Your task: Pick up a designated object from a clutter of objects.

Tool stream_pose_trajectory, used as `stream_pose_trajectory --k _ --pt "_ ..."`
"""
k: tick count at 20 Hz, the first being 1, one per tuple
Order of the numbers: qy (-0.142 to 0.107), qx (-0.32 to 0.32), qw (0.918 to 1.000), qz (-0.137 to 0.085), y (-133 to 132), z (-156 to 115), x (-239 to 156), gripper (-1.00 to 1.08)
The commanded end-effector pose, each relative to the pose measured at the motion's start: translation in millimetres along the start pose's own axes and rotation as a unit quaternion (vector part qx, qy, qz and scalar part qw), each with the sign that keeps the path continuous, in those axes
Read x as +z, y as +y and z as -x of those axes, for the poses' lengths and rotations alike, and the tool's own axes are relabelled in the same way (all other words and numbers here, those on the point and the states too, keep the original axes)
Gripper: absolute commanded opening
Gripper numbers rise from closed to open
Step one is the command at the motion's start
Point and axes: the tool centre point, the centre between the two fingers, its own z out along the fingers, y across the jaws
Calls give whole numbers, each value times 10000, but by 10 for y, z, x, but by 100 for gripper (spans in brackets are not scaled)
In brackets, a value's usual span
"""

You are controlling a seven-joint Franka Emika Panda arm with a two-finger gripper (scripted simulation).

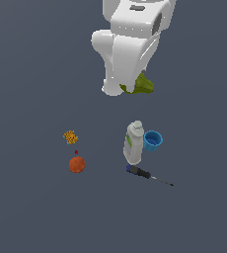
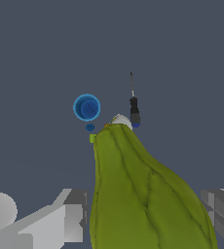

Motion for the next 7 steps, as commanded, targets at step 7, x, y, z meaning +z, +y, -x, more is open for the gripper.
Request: stream_pose_trajectory --k 7 --pt "4 4 10000 3 -22 -60 -174 -100"
